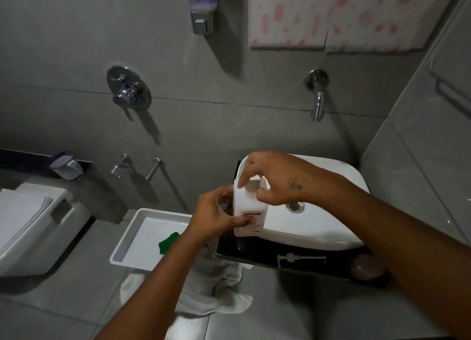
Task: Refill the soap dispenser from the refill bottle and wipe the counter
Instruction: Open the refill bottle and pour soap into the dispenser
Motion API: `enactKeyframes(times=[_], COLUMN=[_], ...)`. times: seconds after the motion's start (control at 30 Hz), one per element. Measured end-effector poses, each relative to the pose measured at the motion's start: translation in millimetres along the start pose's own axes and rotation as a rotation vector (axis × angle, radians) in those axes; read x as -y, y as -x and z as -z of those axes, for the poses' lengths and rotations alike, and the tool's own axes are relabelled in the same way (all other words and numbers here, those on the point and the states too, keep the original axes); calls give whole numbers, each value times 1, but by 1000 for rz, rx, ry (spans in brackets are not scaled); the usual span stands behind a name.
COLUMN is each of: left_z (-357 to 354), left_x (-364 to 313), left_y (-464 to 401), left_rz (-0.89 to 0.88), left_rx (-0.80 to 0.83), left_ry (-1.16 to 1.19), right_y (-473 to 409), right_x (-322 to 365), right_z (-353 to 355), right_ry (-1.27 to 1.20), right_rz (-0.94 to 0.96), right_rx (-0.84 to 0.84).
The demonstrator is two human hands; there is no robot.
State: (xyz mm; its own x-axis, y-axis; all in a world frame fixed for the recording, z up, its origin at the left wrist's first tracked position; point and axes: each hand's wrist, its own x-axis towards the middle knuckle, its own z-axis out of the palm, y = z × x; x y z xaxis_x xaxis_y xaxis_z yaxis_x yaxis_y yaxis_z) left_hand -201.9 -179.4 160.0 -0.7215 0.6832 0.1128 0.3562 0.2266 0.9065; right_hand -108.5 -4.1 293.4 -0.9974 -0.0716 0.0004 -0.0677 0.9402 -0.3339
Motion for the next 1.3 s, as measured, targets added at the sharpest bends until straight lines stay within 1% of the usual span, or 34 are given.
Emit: enactKeyframes(times=[0.03, 0.07, 0.17, 0.3, 0.4, 0.47, 0.57, 0.7, 0.83, 0.93, 1.0, 1.1, 1.2, 1.3], left_z=[0, -1, -1, -3, -5, -6, -7, -7, -8, -7, -7, -6, -4, -5], left_x=[-1, -2, -7, -10, -9, -9, -5, -2, 2, 7, 13, 26, 47, 70], left_y=[-1, -1, -3, -4, -5, -4, -3, 0, 0, 2, 4, 8, 16, 23], left_rz=[0, -1, -15, -29, -26, -21, -14, 8, 1, 11, 19, 56, 115, 165], left_rx=[-1, -3, 2, -1, 8, 15, 9, 15, 36, 30, 25, 11, 6, 10], left_ry=[1, 2, 0, -5, -16, -30, -32, -49, -60, -60, -58, -32, -1, 9], right_y=[2, 4, 2, 5, 2, 0, 3, -1, -6, -8, -8, 5, 33, 66], right_x=[-1, -2, -7, -6, -8, -10, -9, -9, -2, -2, -5, -21, -44, -65], right_z=[-1, -1, 0, 3, 5, 6, 10, 13, 13, 17, 21, 8, -42, -128], right_ry=[-18, -20, 3, -67, -28, -3, -3, 132, 176, 178, 118, -127, -417, -636], right_rz=[25, 26, -42, 23, -63, -44, 25, -83, 1, 74, 86, 1, -173, -476], right_rx=[27, 9, -110, -5, -72, -37, 79, 66, 180, 195, 120, -57, -186, -279])
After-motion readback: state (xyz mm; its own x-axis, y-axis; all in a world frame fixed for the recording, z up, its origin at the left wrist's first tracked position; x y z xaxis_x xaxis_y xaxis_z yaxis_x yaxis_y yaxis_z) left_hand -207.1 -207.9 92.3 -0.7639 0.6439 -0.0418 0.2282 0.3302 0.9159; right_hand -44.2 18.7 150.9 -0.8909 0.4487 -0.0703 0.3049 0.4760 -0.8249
